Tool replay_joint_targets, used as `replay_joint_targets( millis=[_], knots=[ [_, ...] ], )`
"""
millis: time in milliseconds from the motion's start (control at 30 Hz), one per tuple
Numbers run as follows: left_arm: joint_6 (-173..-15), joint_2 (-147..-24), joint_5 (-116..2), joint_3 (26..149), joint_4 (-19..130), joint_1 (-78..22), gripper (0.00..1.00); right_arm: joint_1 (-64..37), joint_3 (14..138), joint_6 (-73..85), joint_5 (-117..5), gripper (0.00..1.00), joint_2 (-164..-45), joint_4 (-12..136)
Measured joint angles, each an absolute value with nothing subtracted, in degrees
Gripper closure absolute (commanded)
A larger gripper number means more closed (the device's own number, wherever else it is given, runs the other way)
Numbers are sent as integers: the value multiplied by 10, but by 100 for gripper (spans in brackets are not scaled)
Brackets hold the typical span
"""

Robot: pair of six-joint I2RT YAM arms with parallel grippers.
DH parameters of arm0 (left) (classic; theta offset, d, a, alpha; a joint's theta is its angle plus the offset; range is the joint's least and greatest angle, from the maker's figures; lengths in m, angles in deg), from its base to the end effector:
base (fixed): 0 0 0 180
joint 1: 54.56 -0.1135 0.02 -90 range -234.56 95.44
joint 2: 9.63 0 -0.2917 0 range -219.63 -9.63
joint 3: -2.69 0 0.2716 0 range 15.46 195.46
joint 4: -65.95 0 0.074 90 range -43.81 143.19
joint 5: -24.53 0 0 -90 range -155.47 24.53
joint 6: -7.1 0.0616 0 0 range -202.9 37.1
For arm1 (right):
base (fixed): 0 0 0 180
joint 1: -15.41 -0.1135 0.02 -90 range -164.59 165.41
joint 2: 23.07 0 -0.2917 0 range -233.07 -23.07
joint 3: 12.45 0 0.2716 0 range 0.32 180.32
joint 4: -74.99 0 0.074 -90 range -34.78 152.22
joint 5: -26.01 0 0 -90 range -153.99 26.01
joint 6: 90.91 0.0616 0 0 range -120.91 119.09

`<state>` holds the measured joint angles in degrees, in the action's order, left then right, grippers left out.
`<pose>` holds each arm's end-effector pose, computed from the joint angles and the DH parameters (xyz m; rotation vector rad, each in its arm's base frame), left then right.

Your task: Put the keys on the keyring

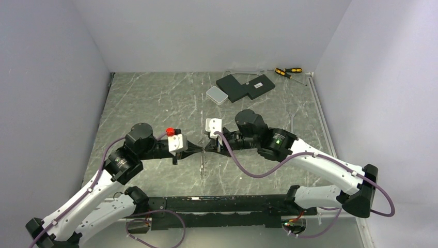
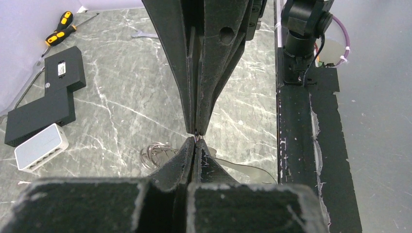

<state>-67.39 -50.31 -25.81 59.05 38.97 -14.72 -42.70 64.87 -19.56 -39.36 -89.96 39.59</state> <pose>0.1125 -0.1451 0.3533 1.2625 1.3006 -0.9131 0.1317 0.2602 0.3761 -1.4980 1.4314 0.8633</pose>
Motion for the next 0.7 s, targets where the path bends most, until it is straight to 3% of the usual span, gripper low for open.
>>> replay_joint_targets(
  millis=[600, 700],
  knots=[
    [-688, -481, -274, 583, 398, -152, 100, -427, 649, -196, -391, 100, -904, 406],
    [-693, -472, -274, 574, 409, -155, 100, -427, 649, -196, -391, 96, -904, 408]
  ],
)
